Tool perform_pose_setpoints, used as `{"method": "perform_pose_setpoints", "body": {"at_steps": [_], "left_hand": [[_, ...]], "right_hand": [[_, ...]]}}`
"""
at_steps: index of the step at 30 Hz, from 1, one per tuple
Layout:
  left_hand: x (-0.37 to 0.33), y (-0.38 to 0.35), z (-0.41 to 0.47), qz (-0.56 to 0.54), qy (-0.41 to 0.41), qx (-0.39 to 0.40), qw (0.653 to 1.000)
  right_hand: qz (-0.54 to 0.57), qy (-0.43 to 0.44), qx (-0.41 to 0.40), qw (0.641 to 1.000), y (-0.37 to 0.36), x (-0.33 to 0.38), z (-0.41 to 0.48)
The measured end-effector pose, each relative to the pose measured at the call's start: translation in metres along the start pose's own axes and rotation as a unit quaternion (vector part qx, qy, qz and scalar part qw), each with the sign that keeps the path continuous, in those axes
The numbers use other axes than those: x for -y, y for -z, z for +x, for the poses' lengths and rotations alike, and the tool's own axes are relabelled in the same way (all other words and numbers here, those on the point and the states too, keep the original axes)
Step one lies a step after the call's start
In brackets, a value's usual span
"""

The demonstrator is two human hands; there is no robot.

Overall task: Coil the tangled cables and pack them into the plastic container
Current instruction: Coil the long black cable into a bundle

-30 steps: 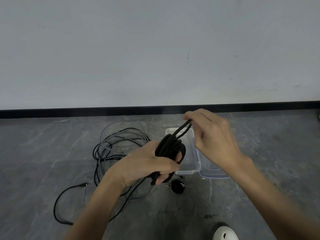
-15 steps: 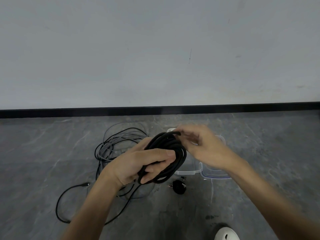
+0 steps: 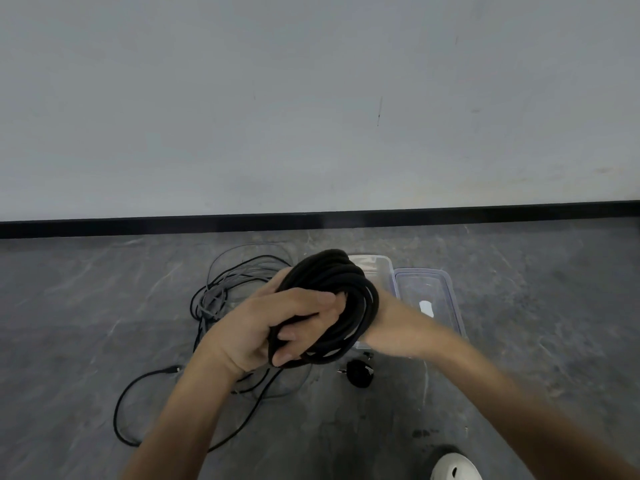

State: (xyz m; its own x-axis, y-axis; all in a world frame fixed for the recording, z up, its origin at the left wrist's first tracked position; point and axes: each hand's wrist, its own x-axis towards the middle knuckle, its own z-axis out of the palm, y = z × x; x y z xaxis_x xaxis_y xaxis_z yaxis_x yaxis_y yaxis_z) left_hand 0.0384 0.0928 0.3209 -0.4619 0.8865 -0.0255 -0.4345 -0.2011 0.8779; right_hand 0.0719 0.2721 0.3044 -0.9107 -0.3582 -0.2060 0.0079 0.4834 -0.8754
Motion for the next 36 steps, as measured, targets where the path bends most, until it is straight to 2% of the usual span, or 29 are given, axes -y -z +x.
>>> {"method": "perform_pose_setpoints", "body": {"at_steps": [3,7,9,11,13,15,18,20,23,28,32,36], "left_hand": [[-0.002,0.0,-0.002,-0.011,0.003,-0.001,1.0],[-0.006,-0.001,-0.004,0.01,0.008,-0.015,1.0],[-0.008,0.002,-0.006,0.017,0.009,-0.046,0.999],[-0.01,0.004,-0.008,0.024,0.009,-0.087,0.996],[-0.01,0.005,-0.009,0.026,0.004,-0.111,0.994],[-0.01,0.005,-0.009,0.022,-0.002,-0.114,0.993],[-0.008,0.003,-0.004,0.029,-0.018,-0.118,0.992],[-0.006,0.003,0.0,0.058,-0.044,-0.147,0.986],[-0.005,0.005,0.004,0.067,-0.073,-0.195,0.976],[-0.004,0.006,0.005,-0.023,-0.1,-0.208,0.973],[-0.005,0.004,0.006,-0.057,-0.133,-0.201,0.969],[-0.004,0.0,0.01,-0.122,-0.164,-0.242,0.948]], "right_hand": [[0.016,0.002,-0.026,1.0,-0.002,0.001,0.002],[0.062,0.046,-0.137,0.988,0.002,-0.003,0.007],[0.088,0.065,-0.228,0.968,0.008,-0.001,0.009],[0.128,0.117,-0.32,0.931,0.02,0.003,0.006],[0.178,0.16,-0.343,0.908,0.03,0.005,0.001],[0.171,0.144,-0.312,0.923,0.029,0.002,0.0],[0.086,0.046,-0.233,0.968,0.019,-0.006,0.002],[0.034,-0.004,-0.189,0.981,0.013,-0.008,0.003],[0.01,-0.043,-0.171,0.984,0.011,-0.007,0.002],[0.035,-0.071,-0.105,0.991,-0.002,0.003,0.002],[0.044,-0.065,-0.088,0.993,-0.004,0.004,0.005],[0.094,-0.052,-0.058,0.992,-0.016,0.004,0.006]]}}
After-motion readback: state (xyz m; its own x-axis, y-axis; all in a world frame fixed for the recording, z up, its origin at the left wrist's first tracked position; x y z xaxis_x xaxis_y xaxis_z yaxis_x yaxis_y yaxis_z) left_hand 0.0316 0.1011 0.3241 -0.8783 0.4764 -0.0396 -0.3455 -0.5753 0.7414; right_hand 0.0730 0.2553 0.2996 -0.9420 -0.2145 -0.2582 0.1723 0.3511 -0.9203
